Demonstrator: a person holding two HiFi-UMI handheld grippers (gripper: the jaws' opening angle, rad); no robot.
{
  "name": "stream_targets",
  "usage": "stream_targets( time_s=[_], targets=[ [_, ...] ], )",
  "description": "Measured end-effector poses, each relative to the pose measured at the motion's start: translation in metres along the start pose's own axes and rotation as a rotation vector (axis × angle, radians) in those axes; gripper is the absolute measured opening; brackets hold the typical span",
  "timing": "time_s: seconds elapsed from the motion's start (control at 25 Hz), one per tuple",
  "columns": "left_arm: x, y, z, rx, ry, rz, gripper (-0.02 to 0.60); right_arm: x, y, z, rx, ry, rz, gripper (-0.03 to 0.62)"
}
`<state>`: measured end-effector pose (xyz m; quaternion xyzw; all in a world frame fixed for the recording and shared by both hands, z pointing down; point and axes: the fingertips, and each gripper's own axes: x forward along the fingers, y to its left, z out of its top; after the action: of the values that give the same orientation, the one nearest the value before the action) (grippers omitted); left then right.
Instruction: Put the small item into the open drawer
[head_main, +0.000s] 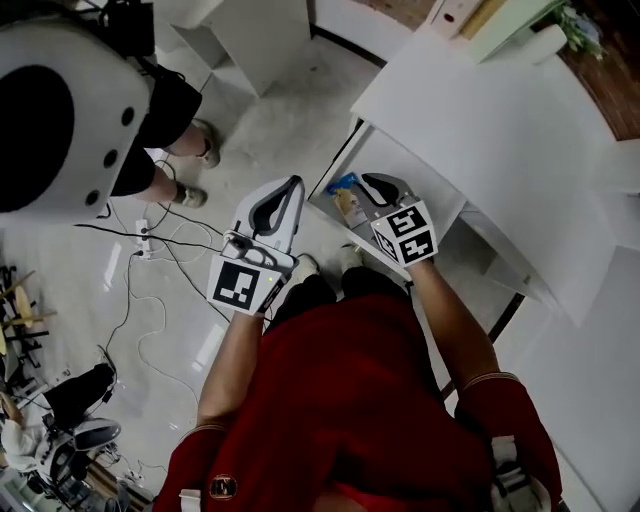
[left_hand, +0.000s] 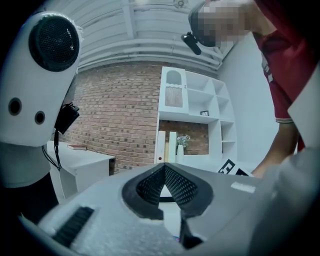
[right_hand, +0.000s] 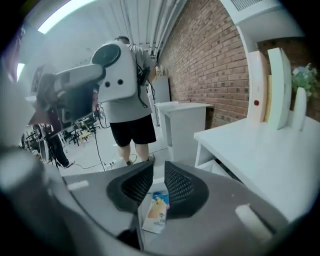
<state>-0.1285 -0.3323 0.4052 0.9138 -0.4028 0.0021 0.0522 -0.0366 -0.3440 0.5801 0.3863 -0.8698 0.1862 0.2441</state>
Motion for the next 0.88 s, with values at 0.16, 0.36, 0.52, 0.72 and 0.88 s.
stream_targets(
  time_s=[0.16,0.36,0.52,0.72,0.88],
  targets=[
    [0.003,-0.014,0.001,0.004,-0.006,-0.043,0.002,-0.028,0.009,0.028,-0.002,-0.105,-0.029,0.033],
    [0.001,-0.023,0.010,0.008,-0.025,-0.083,0.002,-0.060,0.024,0.067,0.003,-0.230,-0.052,0.012],
    [0.003,-0.029,0.012,0.007,-0.032,-0.104,0.002,-0.080,0.036,0.089,0.001,-0.309,-0.044,0.012],
    [-0.001,-0.040,0.025,0.012,-0.054,-0.135,0.002,-0.113,0.055,0.120,-0.009,-0.411,-0.032,0.012],
    [-0.004,-0.047,0.032,0.014,-0.065,-0.154,0.002,-0.128,0.067,0.128,-0.018,-0.452,-0.024,0.012]
  ],
)
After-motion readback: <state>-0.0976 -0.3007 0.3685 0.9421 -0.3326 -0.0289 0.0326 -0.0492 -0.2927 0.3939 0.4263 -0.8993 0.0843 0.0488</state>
